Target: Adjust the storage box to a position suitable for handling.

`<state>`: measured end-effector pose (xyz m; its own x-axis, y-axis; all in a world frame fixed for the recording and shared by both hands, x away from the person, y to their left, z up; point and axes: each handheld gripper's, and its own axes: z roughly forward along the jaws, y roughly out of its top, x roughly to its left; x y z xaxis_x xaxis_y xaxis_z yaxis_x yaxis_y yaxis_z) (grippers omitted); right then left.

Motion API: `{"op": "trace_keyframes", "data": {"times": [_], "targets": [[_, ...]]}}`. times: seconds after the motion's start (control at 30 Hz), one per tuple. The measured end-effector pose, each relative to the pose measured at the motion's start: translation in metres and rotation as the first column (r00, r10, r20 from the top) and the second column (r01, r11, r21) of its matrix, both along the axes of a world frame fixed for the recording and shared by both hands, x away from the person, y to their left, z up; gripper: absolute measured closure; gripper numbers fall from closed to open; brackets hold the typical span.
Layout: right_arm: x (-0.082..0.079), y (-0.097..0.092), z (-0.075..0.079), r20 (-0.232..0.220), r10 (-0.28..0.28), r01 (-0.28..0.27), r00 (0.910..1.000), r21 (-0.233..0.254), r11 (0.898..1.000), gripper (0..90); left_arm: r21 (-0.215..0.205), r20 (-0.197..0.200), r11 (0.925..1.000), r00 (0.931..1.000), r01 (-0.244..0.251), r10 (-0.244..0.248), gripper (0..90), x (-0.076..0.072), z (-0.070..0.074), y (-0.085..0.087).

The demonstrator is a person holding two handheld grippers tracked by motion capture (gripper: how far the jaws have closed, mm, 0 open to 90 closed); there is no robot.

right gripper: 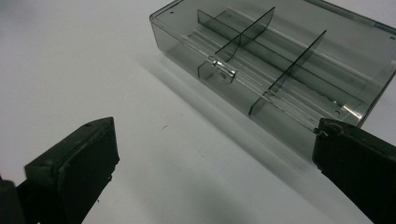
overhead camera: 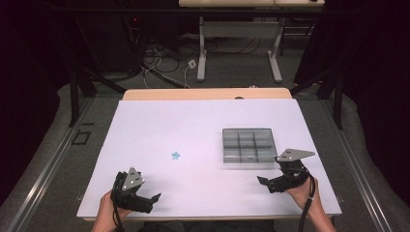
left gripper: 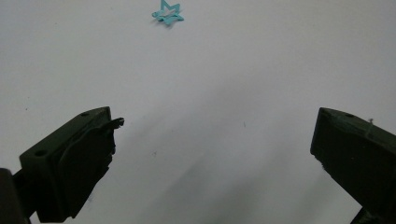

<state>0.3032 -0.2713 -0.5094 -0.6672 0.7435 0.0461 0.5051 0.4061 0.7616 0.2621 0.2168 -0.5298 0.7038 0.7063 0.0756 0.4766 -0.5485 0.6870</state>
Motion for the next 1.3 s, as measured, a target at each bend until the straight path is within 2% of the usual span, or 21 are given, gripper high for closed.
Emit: {"op": "trace_keyframes", "data": {"times": [0.17,0.23,0.4,0.43,0.5,0.7,0.73,0.77,0.83,0.87,0.9,0.97,1.0,1.03,1.1,1.13,1.2,1.27,1.3], "targets": [[0.012,-0.004,0.005,0.004,-0.019,0.019,0.9998,0.008,1.000,3.7,-0.002,-0.003,1.0000,1.0000,-0.005,0.005,0.0,0.001,-0.001,0.000],[0.018,-0.007,0.008,0.017,-0.032,0.032,0.9993,0.019,0.999,10.3,0.000,-0.003,1.0000,1.0000,-0.006,0.006,0.0,0.001,-0.001,0.001],[0.026,-0.011,0.011,0.026,-0.054,0.054,0.9982,0.017,0.998,16.8,-0.004,-0.001,0.9999,0.9999,-0.012,0.012,0.0,0.001,-0.001,0.001],[0.031,-0.015,0.013,0.028,-0.068,0.067,0.9973,0.025,0.997,25.7,-0.004,-0.003,0.9999,0.9999,-0.011,0.011,0.0,0.001,0.000,0.002],[0.033,-0.017,0.014,0.027,-0.076,0.076,0.9967,0.023,0.997,27.5,-0.005,0.002,0.9999,0.9999,-0.014,0.014,0.0,0.001,-0.001,0.002],[0.045,-0.026,0.015,0.026,-0.135,0.134,0.9906,0.039,0.990,48.2,-0.015,0.009,0.9997,0.9997,-0.021,0.021,0.0,0.002,-0.002,0.001],[0.050,-0.029,0.015,0.023,-0.169,0.168,0.9854,0.032,0.985,57.3,-0.012,0.011,0.9997,0.9997,-0.022,0.022,0.0,0.002,-0.002,0.001],[0.053,-0.030,0.014,0.029,-0.169,0.168,0.9852,0.031,0.985,60.9,-0.015,0.008,0.9997,0.9997,-0.021,0.021,0.0,0.002,-0.003,0.001],[0.058,-0.033,0.012,0.033,-0.208,0.208,0.9775,0.022,0.978,72.7,-0.011,0.005,0.9997,0.9997,-0.023,0.023,0.0,0.002,-0.003,0.001],[0.060,-0.034,0.011,0.035,-0.209,0.208,0.9774,0.012,0.978,76.4,-0.011,0.004,0.9997,0.9997,-0.022,0.022,0.0,0.002,-0.003,0.001],[0.063,-0.035,0.010,0.039,-0.234,0.234,0.9715,0.002,0.972,81.8,-0.012,0.005,0.9997,0.9997,-0.022,0.022,0.0,0.002,-0.003,0.001],[0.068,-0.037,0.008,0.040,-0.258,0.258,0.9654,0.002,0.966,90.0,-0.010,0.004,0.9997,0.9998,-0.022,0.022,0.0,0.002,-0.003,0.001],[0.068,-0.037,0.008,0.040,-0.258,0.258,0.9654,0.002,0.966,90.0,-0.008,0.005,0.9997,0.9997,-0.023,0.023,0.0,0.002,-0.003,0.001],[0.071,-0.038,0.007,0.033,-0.281,0.281,0.9593,-0.001,0.960,90.0,-0.013,0.005,0.9995,0.9996,-0.028,0.028,0.0,0.002,-0.003,0.001],[0.075,-0.040,0.006,0.027,-0.300,0.300,0.9536,-0.020,0.954,90.0,-0.011,-0.005,0.9997,0.9997,-0.022,0.022,0.0,0.002,-0.003,0.002],[0.082,-0.043,0.003,0.025,-0.310,0.310,0.9505,-0.017,0.950,90.0,-0.015,0.003,0.9995,0.9996,-0.026,0.026,0.0,0.002,-0.003,0.002],[0.084,-0.043,0.001,0.020,-0.315,0.315,0.9489,-0.020,0.949,90.0,-0.014,0.008,0.9996,0.9996,-0.026,0.026,0.0,0.002,-0.003,0.002],[0.089,-0.044,-0.003,0.005,-0.332,0.332,0.9433,-0.028,0.943,90.0,-0.015,0.009,0.9995,0.9996,-0.026,0.026,0.0,0.002,-0.003,0.003],[0.092,-0.044,-0.007,-0.017,-0.342,0.341,0.9395,-0.031,0.939,90.0,-0.004,-0.007,0.9998,0.9998,-0.019,0.019,0.0,0.002,-0.001,0.004]]}}
